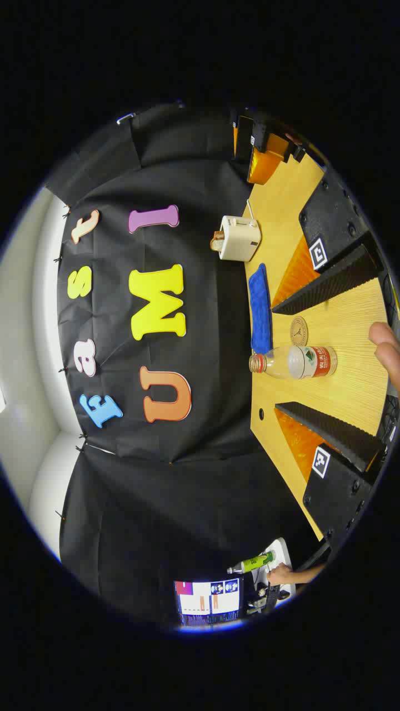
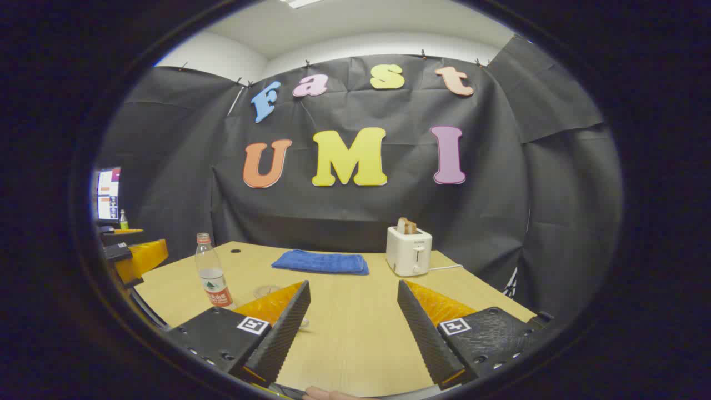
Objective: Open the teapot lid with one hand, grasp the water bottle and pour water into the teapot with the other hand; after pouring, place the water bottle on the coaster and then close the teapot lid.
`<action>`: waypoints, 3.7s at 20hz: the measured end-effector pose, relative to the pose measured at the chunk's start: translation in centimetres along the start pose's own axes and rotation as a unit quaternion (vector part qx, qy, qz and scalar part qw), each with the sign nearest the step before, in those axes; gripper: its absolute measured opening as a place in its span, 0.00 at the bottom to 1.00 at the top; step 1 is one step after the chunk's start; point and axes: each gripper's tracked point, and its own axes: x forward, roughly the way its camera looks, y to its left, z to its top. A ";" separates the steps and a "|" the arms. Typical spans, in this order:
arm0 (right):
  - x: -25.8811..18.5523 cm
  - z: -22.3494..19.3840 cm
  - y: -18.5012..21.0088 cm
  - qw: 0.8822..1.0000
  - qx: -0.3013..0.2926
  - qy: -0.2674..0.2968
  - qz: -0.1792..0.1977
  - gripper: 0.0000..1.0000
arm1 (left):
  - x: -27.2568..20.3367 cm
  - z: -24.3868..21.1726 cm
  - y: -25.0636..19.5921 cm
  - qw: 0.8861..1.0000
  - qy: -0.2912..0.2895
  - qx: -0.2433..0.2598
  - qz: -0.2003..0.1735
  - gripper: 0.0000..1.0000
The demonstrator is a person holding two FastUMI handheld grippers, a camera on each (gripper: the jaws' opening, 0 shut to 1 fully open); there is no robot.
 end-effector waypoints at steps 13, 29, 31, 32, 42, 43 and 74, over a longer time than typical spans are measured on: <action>0.8 -0.9 0.1 1.000 -0.018 0.008 0.001 0.95 | 0.4 -0.7 0.0 1.000 0.012 -0.004 0.001 0.99; 4.4 -5.2 6.7 0.997 -0.013 0.028 0.065 0.95 | 2.0 -2.3 2.8 0.999 0.037 -0.013 0.021 0.99; 4.9 -6.3 9.1 0.995 -0.007 0.036 0.093 0.98 | 2.2 -2.3 3.3 0.999 0.035 -0.019 0.023 0.99; 5.3 -6.5 10.2 0.994 -0.007 0.037 0.105 0.98 | 2.3 -2.3 3.7 0.999 0.038 -0.022 0.026 0.99; 10.5 -9.9 15.8 0.992 -0.033 0.063 0.103 0.95 | 3.5 -3.2 7.3 0.996 0.045 -0.060 0.042 0.99; 11.2 -10.3 15.6 0.993 -0.035 0.064 0.088 0.95 | 3.6 -3.3 7.5 0.996 0.046 -0.059 0.047 0.99; 11.1 -5.5 12.0 0.996 -0.016 -0.004 0.084 0.00 | 7.4 -9.1 2.4 0.998 0.044 -0.016 -0.043 0.99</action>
